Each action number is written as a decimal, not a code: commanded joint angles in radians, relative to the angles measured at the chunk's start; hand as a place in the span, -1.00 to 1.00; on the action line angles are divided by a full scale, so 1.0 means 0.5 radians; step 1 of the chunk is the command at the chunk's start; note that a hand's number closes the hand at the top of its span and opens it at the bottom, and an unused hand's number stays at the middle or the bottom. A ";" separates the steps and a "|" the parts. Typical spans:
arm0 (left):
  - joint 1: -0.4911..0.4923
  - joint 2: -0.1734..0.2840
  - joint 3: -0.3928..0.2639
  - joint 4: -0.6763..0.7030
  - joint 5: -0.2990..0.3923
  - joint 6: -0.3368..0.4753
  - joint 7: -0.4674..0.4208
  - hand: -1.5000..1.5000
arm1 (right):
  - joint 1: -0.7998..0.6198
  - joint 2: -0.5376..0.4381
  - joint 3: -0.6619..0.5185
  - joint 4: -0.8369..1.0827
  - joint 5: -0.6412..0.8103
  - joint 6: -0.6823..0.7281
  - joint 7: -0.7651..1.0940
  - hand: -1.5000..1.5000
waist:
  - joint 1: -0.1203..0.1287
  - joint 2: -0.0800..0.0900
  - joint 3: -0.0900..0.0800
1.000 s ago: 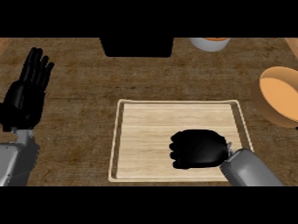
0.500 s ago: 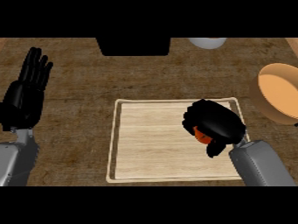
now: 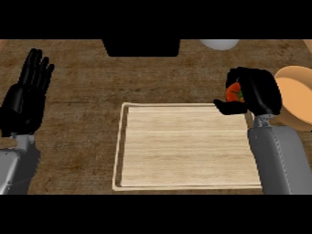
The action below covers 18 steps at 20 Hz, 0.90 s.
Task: Pick the tomato from the tray and place it in the pot
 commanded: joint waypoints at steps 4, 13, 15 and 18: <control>-0.007 -0.027 -0.044 0.004 -0.004 -0.021 -0.010 0.00 | -0.440 0.034 -0.339 -0.002 0.480 -0.241 1.081 1.00 | 0.112 0.005 -0.007; -0.060 -0.062 -0.100 -0.043 -0.011 -0.025 0.034 0.00 | -1.122 -0.017 -0.393 0.334 1.344 -0.093 2.235 1.00 | 0.167 0.000 0.013; -0.114 -0.045 -0.057 0.032 -0.002 -0.015 0.067 0.00 | -1.252 0.011 -0.394 0.477 1.426 -0.068 2.376 1.00 | 0.128 0.002 0.016; -0.012 -0.105 -0.100 0.041 -0.070 0.016 -0.053 0.00 | -1.322 -0.021 -0.503 0.608 1.377 0.016 2.374 1.00 | 0.079 -0.011 0.018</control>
